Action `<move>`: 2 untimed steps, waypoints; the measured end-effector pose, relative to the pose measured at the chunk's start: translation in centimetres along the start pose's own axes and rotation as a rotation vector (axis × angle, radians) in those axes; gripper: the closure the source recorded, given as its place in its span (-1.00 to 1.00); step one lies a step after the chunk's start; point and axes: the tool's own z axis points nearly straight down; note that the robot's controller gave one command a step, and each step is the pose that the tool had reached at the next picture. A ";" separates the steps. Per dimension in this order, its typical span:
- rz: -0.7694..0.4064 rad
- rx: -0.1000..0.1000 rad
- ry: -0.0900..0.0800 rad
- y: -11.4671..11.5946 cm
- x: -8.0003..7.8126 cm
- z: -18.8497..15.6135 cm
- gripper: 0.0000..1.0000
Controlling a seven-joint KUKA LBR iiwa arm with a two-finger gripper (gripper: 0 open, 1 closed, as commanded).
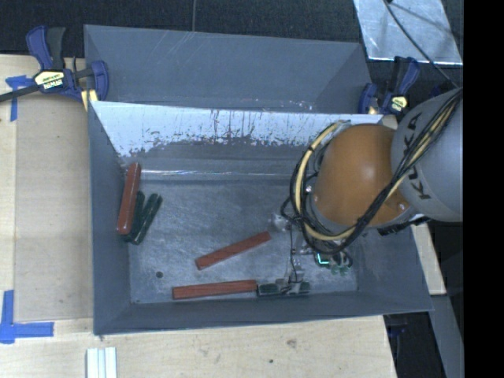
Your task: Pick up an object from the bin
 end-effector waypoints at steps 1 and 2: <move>-0.076 -0.003 -0.008 8.3 -3.9 6.1 -1.00; -0.044 -0.001 -0.011 8.4 -4.1 2.7 -1.00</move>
Offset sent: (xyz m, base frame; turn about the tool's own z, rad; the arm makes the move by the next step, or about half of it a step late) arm 0.0377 0.0781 -0.0589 -0.0676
